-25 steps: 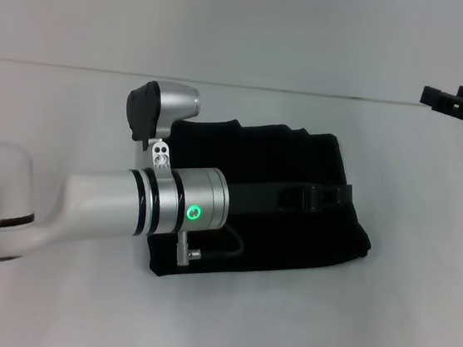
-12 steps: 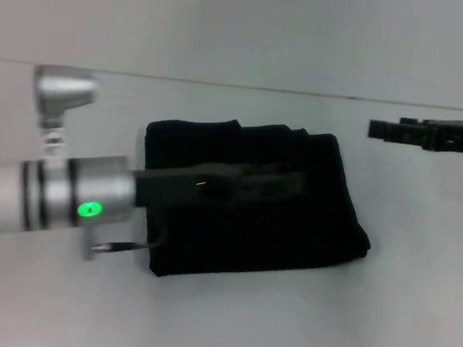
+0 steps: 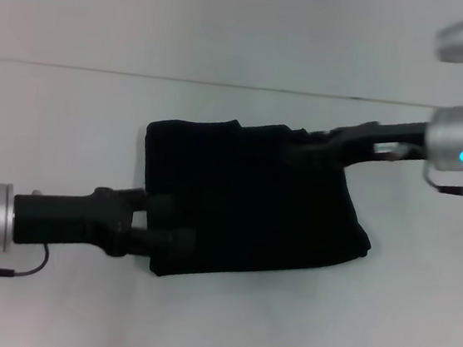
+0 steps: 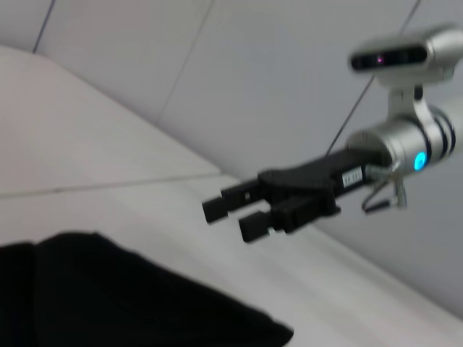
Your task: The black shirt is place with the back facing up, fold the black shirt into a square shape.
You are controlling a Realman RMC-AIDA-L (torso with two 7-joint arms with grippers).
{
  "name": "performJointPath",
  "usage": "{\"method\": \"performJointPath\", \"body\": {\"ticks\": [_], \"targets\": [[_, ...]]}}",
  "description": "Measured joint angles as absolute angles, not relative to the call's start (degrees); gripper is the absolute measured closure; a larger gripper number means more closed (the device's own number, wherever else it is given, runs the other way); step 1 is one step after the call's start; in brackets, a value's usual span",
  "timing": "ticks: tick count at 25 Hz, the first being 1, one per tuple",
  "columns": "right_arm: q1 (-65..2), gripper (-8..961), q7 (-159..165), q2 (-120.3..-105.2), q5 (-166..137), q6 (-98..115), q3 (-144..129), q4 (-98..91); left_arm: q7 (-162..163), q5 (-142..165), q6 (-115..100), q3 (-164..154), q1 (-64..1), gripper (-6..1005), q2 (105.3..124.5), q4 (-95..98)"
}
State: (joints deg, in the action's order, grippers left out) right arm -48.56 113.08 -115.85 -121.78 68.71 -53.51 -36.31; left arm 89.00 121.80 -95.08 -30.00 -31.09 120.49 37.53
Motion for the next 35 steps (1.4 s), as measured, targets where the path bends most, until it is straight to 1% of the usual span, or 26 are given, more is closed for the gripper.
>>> {"method": "performJointPath", "body": {"ticks": [2, 5, 8, 11, 24, 35], "targets": [[-50.1, 186, 113.4, -117.36, -123.6, 66.7, -55.0, -36.3, 88.2, 123.0, -94.8, -30.2, -31.1, 47, 120.49, 37.6], [-51.6, 200, 113.5, -119.40, -125.6, 62.8, -58.3, -36.1, 86.9, 123.3, -94.0, -31.2, -31.1, 47, 120.76, 37.3], [-52.7, 259, 113.5, -120.20, -125.3, 59.5, -61.3, -34.4, 86.4, 123.3, -93.1, -31.8, -31.1, 48, 120.88, 37.1], [-53.9, 318, 113.2, -120.23, -123.8, 56.7, -63.6, -31.2, 86.2, 123.4, -92.5, -31.9, -31.0, 48, 120.89, 37.0], [-54.2, 423, 112.1, -120.37, -120.6, 51.6, -67.4, -26.7, 85.8, 123.4, -91.4, -32.2, -31.5, 51, 120.85, 36.8], [-54.8, 545, 112.3, -120.66, -120.5, 50.0, -70.4, -25.0, 86.0, 123.4, -90.1, -32.3, -31.9, 50, 120.85, 36.1]]}}
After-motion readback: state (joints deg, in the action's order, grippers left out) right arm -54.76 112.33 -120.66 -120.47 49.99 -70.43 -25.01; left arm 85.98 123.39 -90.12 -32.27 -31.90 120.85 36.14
